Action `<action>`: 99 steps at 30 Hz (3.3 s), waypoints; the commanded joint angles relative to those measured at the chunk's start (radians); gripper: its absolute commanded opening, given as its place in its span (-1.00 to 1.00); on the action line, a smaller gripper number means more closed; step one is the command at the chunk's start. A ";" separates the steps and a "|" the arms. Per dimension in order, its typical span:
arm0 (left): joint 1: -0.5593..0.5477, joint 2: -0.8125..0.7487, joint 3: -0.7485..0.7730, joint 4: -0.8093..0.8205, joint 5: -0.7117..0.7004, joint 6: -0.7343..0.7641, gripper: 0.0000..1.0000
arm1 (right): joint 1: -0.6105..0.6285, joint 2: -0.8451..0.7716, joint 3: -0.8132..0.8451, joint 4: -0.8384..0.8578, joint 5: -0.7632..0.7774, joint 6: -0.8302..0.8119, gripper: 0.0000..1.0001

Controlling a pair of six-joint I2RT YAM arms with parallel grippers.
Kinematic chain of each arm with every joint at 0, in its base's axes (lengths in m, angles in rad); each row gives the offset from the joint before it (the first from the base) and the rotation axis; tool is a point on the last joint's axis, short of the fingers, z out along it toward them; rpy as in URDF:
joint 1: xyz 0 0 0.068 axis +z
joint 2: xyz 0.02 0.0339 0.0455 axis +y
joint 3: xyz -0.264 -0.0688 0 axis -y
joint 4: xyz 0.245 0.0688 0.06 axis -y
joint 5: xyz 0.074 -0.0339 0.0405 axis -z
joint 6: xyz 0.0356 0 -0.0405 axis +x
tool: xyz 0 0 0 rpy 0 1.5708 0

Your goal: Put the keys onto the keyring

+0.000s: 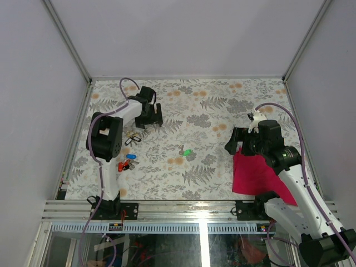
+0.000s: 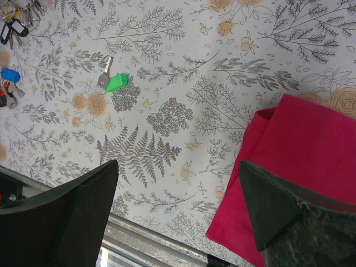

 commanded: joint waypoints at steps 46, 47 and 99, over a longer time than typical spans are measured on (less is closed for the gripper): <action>-0.307 -0.512 -0.463 0.300 0.075 -0.107 0.72 | -0.003 0.196 -0.160 0.474 -0.268 0.274 0.31; -0.306 -0.507 -0.476 0.304 0.070 -0.114 0.69 | -0.003 0.234 -0.157 0.506 -0.282 0.287 0.29; -0.312 -0.236 -0.505 0.357 -0.039 -0.126 -0.68 | 0.270 1.178 0.134 0.997 -0.220 0.650 -0.19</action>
